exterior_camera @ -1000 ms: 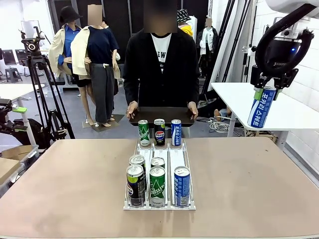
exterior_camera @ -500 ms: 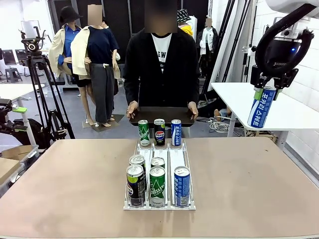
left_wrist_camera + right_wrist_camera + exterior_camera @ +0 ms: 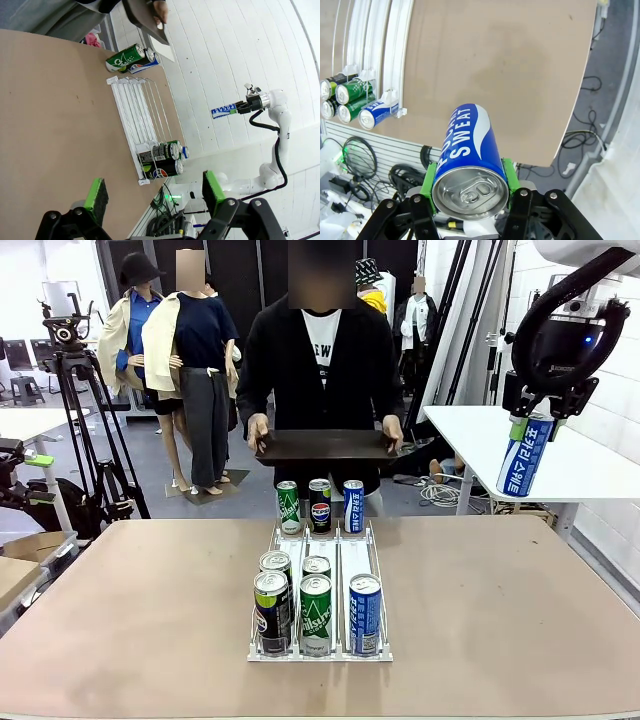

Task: Retrieve and hand over the desired beverage to the person.
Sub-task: Place the picked can on the Handle tray extended by the person.

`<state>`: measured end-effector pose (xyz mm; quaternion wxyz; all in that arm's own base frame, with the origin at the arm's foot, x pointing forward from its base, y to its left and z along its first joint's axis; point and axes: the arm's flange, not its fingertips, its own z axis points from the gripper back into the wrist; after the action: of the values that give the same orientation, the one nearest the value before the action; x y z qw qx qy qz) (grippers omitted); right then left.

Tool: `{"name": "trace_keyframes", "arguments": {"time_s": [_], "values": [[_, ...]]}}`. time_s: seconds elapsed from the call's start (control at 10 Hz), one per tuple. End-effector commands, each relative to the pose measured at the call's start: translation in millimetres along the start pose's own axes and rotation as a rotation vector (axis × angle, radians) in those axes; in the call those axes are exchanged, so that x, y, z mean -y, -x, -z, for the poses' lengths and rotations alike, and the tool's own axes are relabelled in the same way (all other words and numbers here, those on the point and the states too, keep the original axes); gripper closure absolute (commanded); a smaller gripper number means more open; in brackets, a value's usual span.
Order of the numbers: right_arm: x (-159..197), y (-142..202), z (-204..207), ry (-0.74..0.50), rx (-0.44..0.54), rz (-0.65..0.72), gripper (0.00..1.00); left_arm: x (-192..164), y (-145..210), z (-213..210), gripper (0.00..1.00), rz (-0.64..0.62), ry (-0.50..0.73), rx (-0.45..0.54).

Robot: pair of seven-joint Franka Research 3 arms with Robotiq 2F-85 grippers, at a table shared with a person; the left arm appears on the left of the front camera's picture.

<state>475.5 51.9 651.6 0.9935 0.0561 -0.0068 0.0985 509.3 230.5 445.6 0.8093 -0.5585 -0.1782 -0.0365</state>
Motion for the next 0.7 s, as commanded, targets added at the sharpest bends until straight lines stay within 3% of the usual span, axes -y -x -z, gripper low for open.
{"name": "trace_keyframes", "arguments": {"time_s": [0.0,0.6], "values": [[0.3,-2.1,-6.9,0.01,0.006,0.009,1.0,1.7,-0.9,-0.3,0.0,-0.009,-0.008,0.007],[0.3,-2.1,-6.9,0.01,0.006,0.009,1.0,1.7,-0.9,-0.3,0.0,-0.009,-0.008,0.007]]}}
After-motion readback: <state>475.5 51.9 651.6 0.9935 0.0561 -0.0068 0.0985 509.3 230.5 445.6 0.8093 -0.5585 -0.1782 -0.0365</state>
